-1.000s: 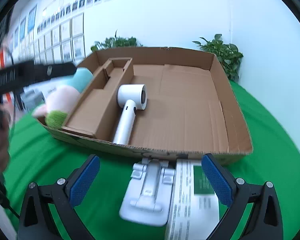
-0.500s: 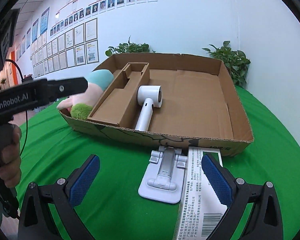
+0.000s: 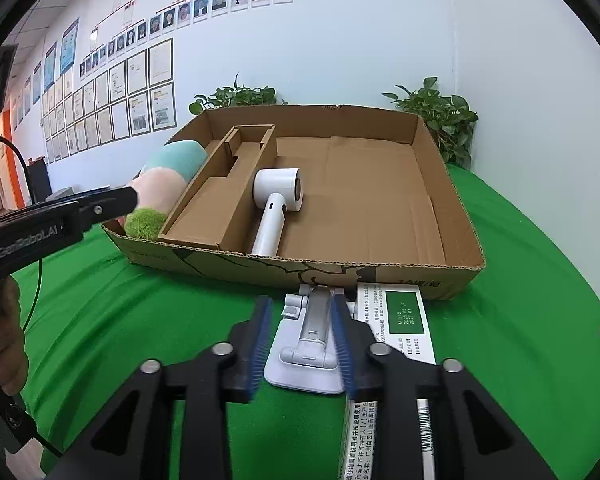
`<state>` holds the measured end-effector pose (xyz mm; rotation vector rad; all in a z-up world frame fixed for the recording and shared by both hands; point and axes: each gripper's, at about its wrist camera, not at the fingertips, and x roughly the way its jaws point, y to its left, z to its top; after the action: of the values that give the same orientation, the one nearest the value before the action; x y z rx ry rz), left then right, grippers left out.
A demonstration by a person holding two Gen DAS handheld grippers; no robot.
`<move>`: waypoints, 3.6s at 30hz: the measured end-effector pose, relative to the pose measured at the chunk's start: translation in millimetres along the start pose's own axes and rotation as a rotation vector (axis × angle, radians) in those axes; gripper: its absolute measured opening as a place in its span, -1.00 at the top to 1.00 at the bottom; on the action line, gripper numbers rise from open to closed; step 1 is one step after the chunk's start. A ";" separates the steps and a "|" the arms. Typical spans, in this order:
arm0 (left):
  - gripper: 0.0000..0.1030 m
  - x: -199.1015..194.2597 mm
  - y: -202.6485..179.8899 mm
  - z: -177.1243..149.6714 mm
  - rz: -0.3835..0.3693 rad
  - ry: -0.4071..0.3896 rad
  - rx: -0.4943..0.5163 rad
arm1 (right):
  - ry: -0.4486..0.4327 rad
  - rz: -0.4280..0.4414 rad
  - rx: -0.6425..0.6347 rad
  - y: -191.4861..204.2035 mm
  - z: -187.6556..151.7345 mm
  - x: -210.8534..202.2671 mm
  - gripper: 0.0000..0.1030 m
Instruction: Organize objects
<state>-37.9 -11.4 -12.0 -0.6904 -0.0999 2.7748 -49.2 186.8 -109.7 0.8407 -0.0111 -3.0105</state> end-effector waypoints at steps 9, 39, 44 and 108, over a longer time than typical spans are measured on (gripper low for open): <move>-0.70 10.0 6.8 -10.0 -0.040 0.091 -0.019 | -0.013 0.108 0.019 -2.6 -7.6 -8.6 -0.95; -0.70 45.9 7.0 -39.7 -0.069 0.270 -0.009 | 0.250 0.055 0.022 -14.3 -22.9 57.3 -0.91; -0.70 48.9 4.8 -39.0 -0.056 0.271 -0.007 | 0.279 0.059 -0.036 0.1 -21.8 68.8 -0.88; -0.07 93.9 -11.0 -80.3 -0.545 0.556 -0.324 | 0.355 0.172 -0.054 29.6 -46.3 41.9 -0.33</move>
<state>-77.0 25.9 -123.7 -1.2671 -0.5378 1.9902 -60.7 156.4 -170.6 1.2810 0.0021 -2.6525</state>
